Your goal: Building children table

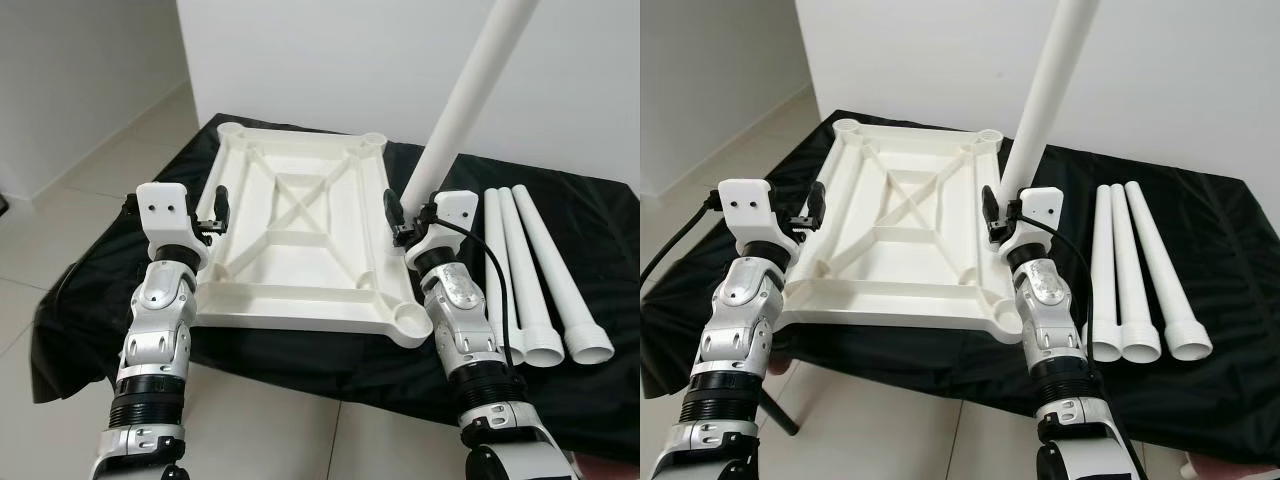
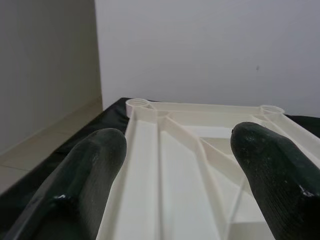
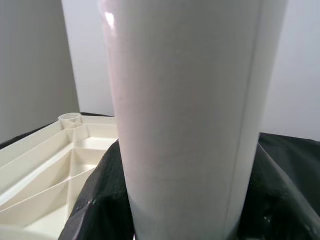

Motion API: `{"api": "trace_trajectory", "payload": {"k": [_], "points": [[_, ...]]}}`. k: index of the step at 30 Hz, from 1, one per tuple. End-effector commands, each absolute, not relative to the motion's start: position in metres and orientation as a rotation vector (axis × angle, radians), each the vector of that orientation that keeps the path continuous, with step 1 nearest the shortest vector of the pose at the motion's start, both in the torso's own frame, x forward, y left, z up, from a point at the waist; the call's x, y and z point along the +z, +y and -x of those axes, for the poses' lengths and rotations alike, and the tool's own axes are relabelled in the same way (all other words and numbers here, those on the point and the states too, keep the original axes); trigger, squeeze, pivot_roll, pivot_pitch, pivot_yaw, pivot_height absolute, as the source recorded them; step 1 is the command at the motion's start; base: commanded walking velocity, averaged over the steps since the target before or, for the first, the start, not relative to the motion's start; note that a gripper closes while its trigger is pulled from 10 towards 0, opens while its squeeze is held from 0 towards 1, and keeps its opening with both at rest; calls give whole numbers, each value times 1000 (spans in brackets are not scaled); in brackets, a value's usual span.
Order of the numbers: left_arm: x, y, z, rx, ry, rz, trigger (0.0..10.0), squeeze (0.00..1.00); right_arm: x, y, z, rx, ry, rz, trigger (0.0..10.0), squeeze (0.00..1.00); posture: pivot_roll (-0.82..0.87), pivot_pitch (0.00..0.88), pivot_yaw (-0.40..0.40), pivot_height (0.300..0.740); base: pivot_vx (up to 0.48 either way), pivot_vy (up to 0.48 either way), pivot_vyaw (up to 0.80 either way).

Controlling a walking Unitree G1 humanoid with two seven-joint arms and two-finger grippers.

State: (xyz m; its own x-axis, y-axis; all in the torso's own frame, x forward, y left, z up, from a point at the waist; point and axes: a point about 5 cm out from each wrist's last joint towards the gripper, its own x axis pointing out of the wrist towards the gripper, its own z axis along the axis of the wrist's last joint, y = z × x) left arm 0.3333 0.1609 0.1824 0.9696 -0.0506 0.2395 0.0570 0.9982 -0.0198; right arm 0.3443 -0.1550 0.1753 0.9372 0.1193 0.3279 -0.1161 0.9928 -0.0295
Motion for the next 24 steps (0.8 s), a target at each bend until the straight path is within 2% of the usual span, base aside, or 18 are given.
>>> {"api": "trace_trajectory", "payload": {"k": [1,13,15,18,20,21,24], "points": [[182,168,-334,-28,-230,22,10000,0,180,-147,-345,142,-358,4,10000,0,-13,0,-15,740,281,0,0],[180,158,-333,-97,-209,15,10000,0,178,-146,-346,147,-351,10,10000,0,-11,0,-17,740,44,0,0],[176,146,-330,-211,-184,-12,10000,0,177,-147,-347,155,-341,12,10000,0,-10,0,-20,740,0,0,0],[174,141,-328,-255,-176,-27,10000,0,176,-147,-347,159,-336,13,10000,0,-10,0,-21,740,0,0,0],[168,128,-322,-401,-148,-87,10000,0,177,-150,-349,159,-334,27,10000,0,-9,0,-25,740,0,0,0],[168,128,-322,-401,-148,-87,10000,0,177,-150,-349,159,-334,27,10000,0,-9,0,-25,740,0,0,0],[158,115,-312,-575,-101,-155,10000,0,177,-156,-351,162,-326,51,10000,0,-12,0,-28,740,0,0,0]]}}
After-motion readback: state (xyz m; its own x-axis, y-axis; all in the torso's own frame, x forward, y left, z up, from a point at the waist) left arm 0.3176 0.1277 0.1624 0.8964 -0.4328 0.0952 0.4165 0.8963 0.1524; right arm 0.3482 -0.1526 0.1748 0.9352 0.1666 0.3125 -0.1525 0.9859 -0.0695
